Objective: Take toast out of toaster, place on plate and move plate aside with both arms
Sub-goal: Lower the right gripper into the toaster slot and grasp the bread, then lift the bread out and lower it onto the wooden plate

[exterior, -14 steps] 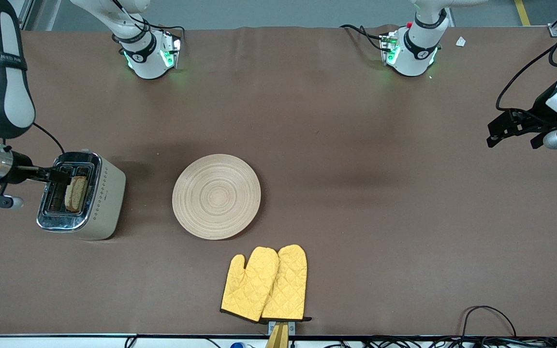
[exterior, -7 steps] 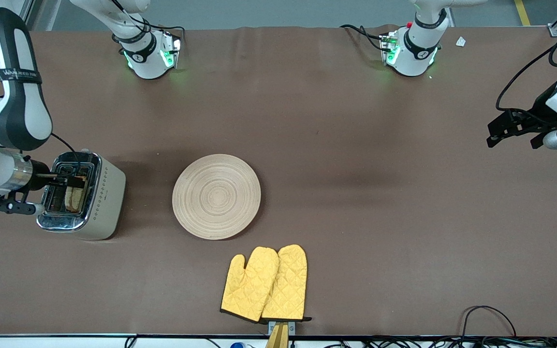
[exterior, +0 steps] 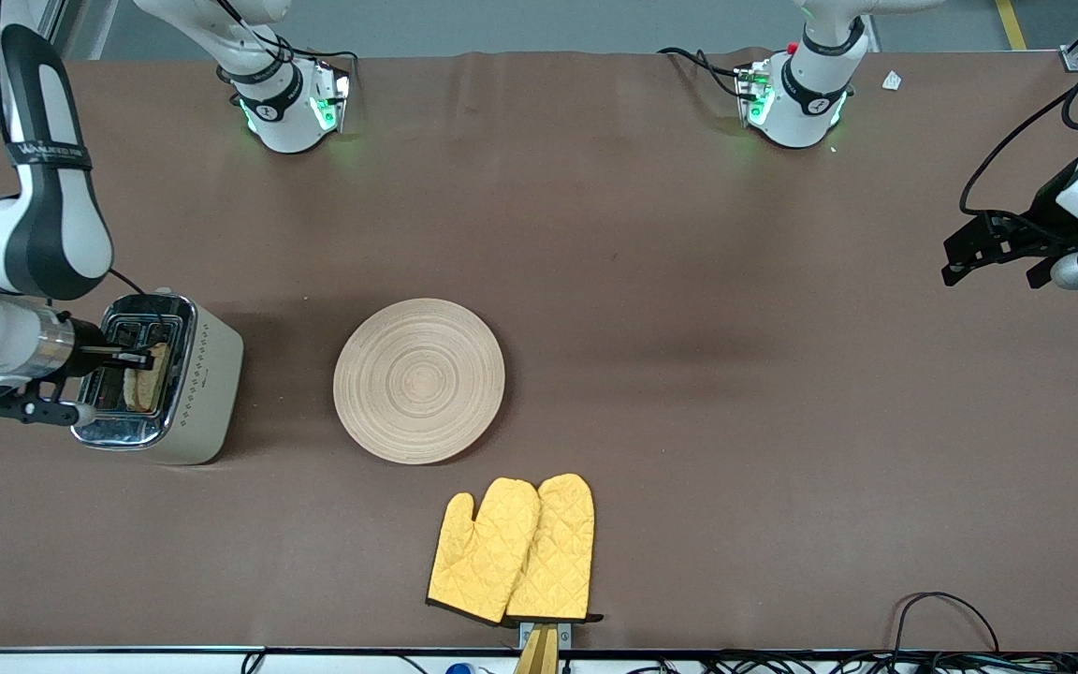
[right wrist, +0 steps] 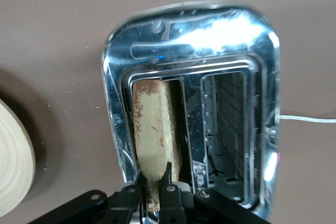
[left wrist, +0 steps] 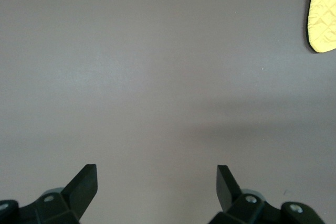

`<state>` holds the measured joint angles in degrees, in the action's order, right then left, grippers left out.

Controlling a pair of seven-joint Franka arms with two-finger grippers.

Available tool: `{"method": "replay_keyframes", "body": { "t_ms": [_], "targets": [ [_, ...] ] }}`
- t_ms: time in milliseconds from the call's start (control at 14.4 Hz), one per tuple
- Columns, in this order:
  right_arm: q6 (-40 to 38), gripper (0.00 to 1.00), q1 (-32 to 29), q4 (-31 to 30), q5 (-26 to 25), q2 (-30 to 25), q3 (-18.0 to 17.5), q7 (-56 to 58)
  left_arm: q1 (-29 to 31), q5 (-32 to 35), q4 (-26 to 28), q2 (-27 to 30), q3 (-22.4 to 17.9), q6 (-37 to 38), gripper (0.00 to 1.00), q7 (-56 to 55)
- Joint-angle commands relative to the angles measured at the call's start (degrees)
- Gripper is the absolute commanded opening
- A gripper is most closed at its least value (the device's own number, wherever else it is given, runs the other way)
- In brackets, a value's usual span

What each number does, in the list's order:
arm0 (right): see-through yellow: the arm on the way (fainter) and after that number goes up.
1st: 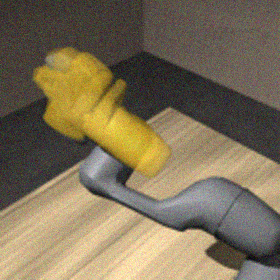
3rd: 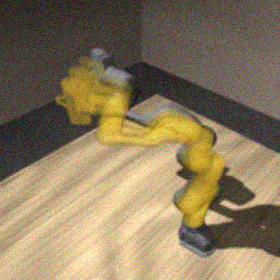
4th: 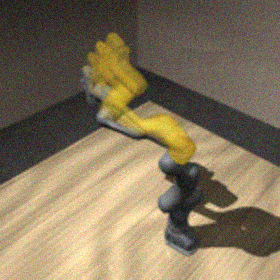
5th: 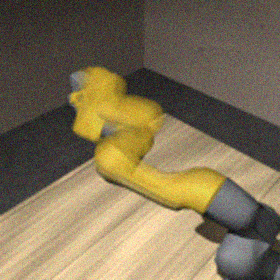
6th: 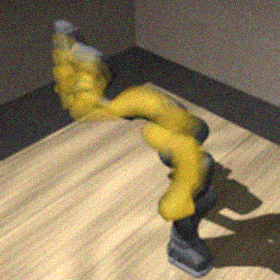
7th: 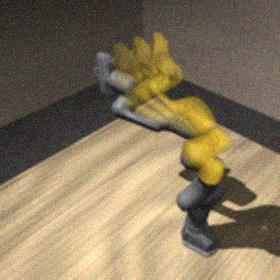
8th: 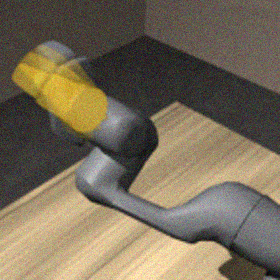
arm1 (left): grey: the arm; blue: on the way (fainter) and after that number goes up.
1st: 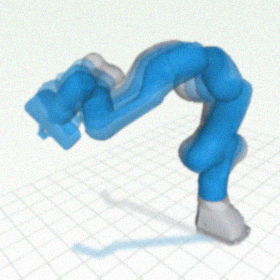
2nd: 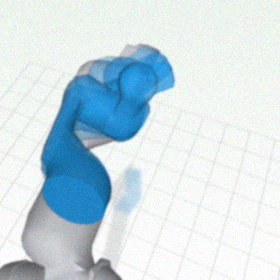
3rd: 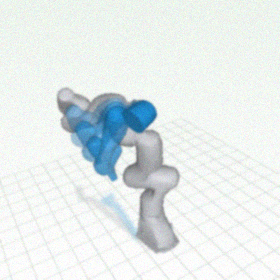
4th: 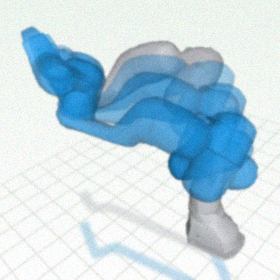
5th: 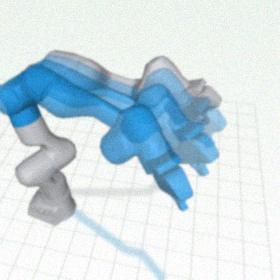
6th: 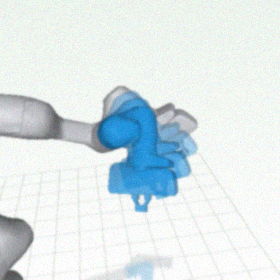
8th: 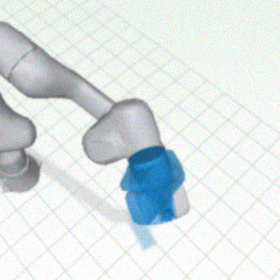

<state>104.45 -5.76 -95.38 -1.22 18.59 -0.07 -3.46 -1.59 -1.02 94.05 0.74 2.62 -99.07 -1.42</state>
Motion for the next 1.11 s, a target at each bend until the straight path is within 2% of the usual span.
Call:
{"method": "replay_keyframes", "body": {
  "t_ms": [0, 139, 278, 348, 487, 696, 766, 905, 1044],
  "targets": [
    [-8.62, 0.01, 0.4, 10.54, -0.8, 0.13, -0.81, -0.58, -0.25, 0.94, -1.41, -0.48, -0.24, 1.08, 1.0, 0.1],
    [-11.45, 0.01, 3.19, 12.58, -0.1, 0.04, -1.25, -2.33, -0.25, 0.94, -1.41, -0.48, -0.24, 1.08, 1.0, 0.1],
    [-10.24, 0.01, 7.15, 12.06, 0.86, 0.31, -1.43, -5.85, -0.25, 0.94, -1.32, -0.48, -0.24, 1.08, 1.0, 0.1],
    [-8.84, 0.01, 8.82, 11.36, 4.96, 0.48, -1.25, -5.86, -0.25, 0.94, -1.32, -0.48, -0.24, 1.08, 1.0, 0.1],
    [-2.36, 0.0, 11.28, 5.68, 11.74, 0.48, -1.25, -5.95, -0.25, 0.94, -1.32, -0.48, -0.24, 1.08, 1.0, 0.1],
    [7.58, 0.0, 18.48, -4.34, 15.36, 0.75, -1.25, -7.34, -0.25, 0.94, -1.32, -0.48, -0.24, 1.08, 1.0, 0.1],
    [11.61, 0.0, 21.64, -6.81, 16.07, 0.75, -1.25, -10.92, -0.25, 1.02, -1.32, -0.48, -0.24, 1.08, 1.0, 0.1],
    [16.82, 0.0, 27.18, -7.63, 16.07, 1.36, -1.25, -19.87, -0.25, 0.94, -1.32, -0.48, -0.24, 1.08, 1.0, 0.1],
    [20.6, 0.0, 30.8, -7.54, 16.07, 3.29, -1.25, -24.04, -0.16, 0.94, -1.32, -0.48, -0.24, 1.08, 1.0, 0.19]
  ]
}}
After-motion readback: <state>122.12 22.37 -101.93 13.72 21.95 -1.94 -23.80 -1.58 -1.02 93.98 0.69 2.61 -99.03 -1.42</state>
